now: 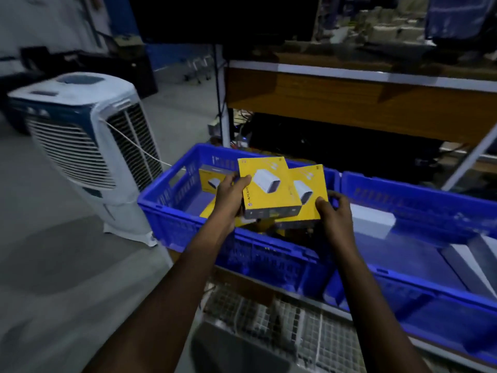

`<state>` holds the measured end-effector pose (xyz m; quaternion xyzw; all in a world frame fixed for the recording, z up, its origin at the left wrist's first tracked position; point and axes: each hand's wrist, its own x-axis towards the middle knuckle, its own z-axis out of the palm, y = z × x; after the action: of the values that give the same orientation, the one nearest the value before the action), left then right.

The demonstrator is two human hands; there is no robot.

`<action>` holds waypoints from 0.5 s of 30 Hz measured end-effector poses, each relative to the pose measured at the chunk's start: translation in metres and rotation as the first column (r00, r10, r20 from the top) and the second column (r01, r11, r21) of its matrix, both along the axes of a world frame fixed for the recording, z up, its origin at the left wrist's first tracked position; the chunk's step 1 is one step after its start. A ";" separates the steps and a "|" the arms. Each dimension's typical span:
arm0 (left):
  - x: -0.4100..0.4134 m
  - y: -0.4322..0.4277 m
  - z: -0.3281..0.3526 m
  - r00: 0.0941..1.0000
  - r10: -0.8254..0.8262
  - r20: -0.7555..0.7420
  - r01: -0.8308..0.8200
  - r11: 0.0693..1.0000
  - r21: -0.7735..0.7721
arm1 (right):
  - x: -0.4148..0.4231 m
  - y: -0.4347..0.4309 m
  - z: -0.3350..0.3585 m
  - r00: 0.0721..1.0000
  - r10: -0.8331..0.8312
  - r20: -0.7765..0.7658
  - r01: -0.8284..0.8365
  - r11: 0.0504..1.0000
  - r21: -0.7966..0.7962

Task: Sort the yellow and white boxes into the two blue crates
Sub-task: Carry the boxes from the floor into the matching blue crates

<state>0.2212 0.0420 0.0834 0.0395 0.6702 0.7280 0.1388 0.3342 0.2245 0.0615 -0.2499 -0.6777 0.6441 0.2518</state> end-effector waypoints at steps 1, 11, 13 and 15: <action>-0.013 -0.005 0.002 0.999 0.034 -0.006 -0.034 0.999 -0.040 | -0.014 -0.002 -0.001 1.000 0.018 0.014 -0.019 1.000 0.018; -0.118 -0.075 0.035 0.926 0.096 -0.366 -0.312 0.742 -0.594 | -0.105 -0.054 0.003 0.994 0.036 0.100 -0.060 0.967 0.249; -0.132 -0.090 0.038 0.926 0.062 -0.372 -0.302 0.712 -0.633 | -0.114 -0.062 0.003 0.994 0.002 0.112 -0.032 0.962 0.271; -0.143 -0.101 0.041 0.927 0.029 -0.374 -0.284 0.704 -0.651 | -0.121 -0.069 0.004 0.992 -0.055 0.112 0.021 0.960 0.280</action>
<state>0.0785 -0.0585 0.1239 0.0501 0.9079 0.4147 -0.0361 0.2131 0.1554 0.0658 -0.2631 -0.7703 0.5215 0.2558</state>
